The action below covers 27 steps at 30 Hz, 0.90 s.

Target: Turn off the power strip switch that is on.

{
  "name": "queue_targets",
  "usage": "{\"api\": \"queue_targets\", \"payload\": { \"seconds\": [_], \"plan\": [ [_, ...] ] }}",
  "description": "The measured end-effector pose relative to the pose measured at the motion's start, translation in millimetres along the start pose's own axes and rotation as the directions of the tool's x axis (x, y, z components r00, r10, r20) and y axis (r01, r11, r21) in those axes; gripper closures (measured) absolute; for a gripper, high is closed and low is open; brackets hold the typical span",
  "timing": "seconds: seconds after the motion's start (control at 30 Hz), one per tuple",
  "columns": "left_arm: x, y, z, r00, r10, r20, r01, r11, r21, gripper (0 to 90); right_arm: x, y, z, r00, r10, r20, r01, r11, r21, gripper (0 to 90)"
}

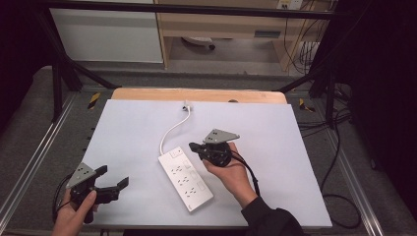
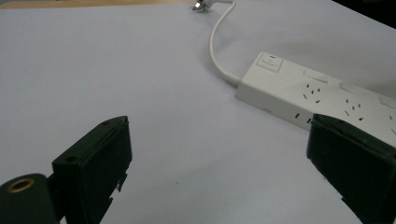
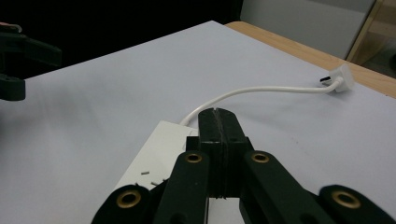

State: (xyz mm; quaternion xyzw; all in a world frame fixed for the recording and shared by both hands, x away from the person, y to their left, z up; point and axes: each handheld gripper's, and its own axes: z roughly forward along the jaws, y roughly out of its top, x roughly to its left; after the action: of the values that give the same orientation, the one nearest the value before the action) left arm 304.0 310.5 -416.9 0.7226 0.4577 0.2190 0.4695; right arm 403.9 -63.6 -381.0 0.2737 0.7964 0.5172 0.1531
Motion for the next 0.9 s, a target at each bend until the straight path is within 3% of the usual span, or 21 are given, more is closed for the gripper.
{"api": "queue_targets", "payload": {
  "seconds": [0.9],
  "plan": [
    [0.3, -0.1, -0.5, 1.0, 0.005, 0.0, -0.005, 1.0, -0.003, 6.7, 11.7, -8.6, 21.9, 0.999, -0.01, -0.043, 0.012, 0.998, 0.062, 90.0]
  ]
}}
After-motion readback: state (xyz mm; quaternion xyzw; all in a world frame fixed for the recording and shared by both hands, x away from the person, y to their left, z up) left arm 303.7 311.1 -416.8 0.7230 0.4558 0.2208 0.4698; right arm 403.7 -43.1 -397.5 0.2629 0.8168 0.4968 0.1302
